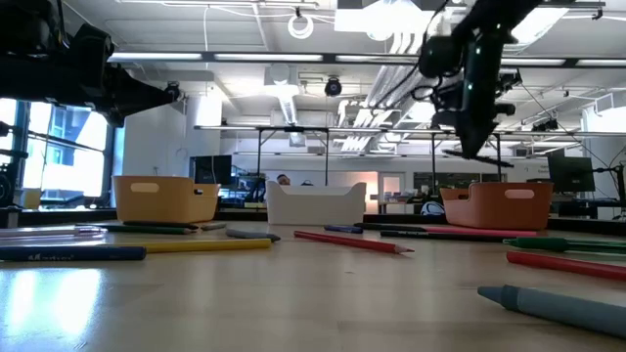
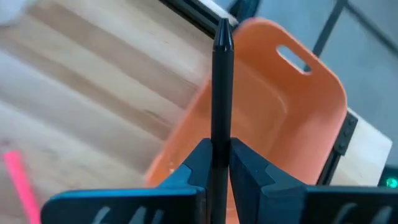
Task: Sort crayons/erasers/pens/pencils in bins
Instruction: Put the black pen into the orange bin
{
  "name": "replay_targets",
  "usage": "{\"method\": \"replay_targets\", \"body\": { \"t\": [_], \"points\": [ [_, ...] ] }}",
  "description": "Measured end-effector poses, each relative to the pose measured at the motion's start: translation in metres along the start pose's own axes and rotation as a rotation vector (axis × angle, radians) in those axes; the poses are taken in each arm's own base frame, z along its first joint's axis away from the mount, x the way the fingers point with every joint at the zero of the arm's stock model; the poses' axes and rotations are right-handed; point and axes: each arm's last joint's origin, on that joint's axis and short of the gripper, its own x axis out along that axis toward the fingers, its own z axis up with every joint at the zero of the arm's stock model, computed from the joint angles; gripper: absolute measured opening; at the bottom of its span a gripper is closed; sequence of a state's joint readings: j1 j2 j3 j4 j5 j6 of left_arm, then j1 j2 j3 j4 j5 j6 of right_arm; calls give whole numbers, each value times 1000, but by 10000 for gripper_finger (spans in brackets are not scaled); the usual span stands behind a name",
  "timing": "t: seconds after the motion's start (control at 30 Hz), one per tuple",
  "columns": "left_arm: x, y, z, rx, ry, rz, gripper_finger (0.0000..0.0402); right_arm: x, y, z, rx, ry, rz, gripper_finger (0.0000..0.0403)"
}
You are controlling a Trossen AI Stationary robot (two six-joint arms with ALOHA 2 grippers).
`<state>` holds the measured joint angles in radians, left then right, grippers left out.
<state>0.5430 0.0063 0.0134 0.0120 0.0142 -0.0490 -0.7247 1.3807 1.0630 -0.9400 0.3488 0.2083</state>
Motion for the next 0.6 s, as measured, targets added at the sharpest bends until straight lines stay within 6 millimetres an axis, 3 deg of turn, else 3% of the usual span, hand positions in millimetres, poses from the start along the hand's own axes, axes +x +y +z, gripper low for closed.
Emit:
{"method": "replay_targets", "body": {
  "t": [0.37, 0.6],
  "points": [
    [0, 0, 0, 0, 0, 0, 1, 82, -36, 15, 20, 224, -15, 23],
    [0, 0, 0, 0, -4, 0, 1, 113, -43, 16, 47, 277, 7, 23]
  ]
}}
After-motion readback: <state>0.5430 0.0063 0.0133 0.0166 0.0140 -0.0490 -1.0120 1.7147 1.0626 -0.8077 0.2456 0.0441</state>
